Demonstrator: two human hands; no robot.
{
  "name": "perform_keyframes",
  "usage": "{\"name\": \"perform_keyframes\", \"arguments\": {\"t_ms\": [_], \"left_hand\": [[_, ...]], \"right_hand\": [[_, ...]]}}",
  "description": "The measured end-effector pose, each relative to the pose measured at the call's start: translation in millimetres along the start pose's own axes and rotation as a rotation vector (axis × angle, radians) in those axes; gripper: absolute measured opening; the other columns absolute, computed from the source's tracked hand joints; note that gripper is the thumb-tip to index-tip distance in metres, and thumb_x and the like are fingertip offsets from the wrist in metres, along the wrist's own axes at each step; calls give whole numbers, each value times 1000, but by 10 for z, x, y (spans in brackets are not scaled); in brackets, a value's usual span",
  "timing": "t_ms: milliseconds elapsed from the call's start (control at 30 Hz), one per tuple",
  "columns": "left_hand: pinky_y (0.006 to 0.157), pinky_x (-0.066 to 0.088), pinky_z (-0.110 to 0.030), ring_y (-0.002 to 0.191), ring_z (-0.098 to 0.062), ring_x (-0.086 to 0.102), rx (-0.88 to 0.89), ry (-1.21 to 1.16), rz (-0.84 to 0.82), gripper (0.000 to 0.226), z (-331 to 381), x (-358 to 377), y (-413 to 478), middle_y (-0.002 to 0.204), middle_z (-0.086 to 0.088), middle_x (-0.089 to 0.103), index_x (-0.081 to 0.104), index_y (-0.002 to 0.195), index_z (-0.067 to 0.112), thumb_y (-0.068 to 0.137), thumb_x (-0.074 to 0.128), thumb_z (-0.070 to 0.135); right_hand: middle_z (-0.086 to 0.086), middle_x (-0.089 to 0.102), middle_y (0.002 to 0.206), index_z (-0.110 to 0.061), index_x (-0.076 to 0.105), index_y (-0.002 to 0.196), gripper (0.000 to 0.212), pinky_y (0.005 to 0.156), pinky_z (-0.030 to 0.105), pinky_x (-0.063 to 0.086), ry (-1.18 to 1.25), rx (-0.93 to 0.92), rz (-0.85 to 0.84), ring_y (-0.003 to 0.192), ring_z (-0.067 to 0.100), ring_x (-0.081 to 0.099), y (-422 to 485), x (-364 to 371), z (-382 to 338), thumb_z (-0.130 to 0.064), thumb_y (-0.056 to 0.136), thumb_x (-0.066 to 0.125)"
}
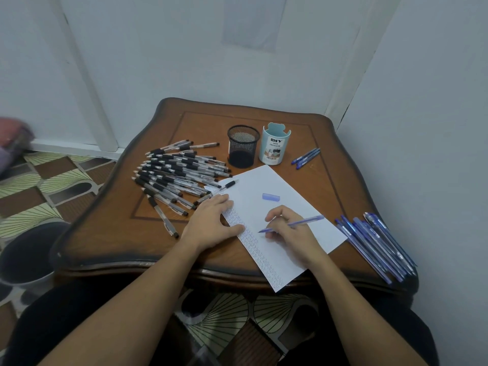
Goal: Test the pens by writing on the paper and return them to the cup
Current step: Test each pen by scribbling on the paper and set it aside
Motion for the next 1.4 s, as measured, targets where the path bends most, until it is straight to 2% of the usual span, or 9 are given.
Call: {"name": "perform_keyframes", "arguments": {"t_ms": [133,233,400,500,700,800,1167,1300,1400], "left_hand": [[117,19,-35,145,-12,21,-4,-5,3,78,10,-6,-3,158,8,27,41,147,25,81,65,59],[117,18,-36,145,-12,21,-3,-4,4,77,26,-14,-7,158,7,28,41,147,25,81,66,58],[117,18,-35,145,-12,22,-1,0,20,77,7,3,-2,158,7,29,42,146,25,80,66,59],[117,19,-35,144,-12,23,0,3,23,77,6,6,-3,157,7,30,43,145,26,80,66,59],[117,19,-35,144,-12,23,-1,14,22,77,4,8,3,157,8,30,43,145,27,80,66,60],[117,18,-34,144,-12,23,1,5,29,77,1,10,-1,157,8,30,44,145,26,80,67,59],[117,17,-34,144,-12,23,4,-6,29,75,32,-13,-26,157,7,30,44,145,25,81,67,57],[117,17,-34,145,-12,22,-1,1,21,75,39,-19,-28,157,8,29,43,145,26,81,66,58],[117,18,-35,145,-12,22,-7,1,11,75,45,-20,-26,157,8,29,42,146,27,81,66,58]], "right_hand": [[1,68,70,-12,67,80,12,65,18,46,-108,-32,-45,70,9,61,-25,-47,20,-9,91,64],[-5,65,69,-16,67,75,3,59,17,40,-142,-48,-43,69,6,54,-32,-59,26,-18,73,68],[6,66,70,-26,64,65,10,68,35,44,-162,-82,-2,79,37,61,-24,-16,104,-24,75,62],[6,64,71,-20,63,70,4,66,32,43,-172,-92,-15,72,26,59,-22,0,100,-21,73,62],[13,61,69,-6,60,72,14,58,26,37,-218,-94,-2,64,11,49,-32,13,132,-15,80,66],[1,55,62,-7,58,70,17,54,21,34,-232,-95,4,60,7,43,-27,15,130,-24,74,62],[1,48,60,-11,52,64,15,58,28,31,-227,-91,6,61,10,41,-27,6,141,-23,70,58],[13,53,65,-6,56,69,18,59,30,33,-226,-103,6,63,12,44,-34,10,147,-23,74,61],[9,51,63,-9,53,67,18,59,30,32,-201,-93,44,62,12,43,-42,2,145,-23,75,61]]}}
Point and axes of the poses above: each hand's wrist, its own y-axis towards the middle knuckle, its own x-axis out of the palm, z = x × y, the point moved 1 cm from there along y, towards the middle knuckle
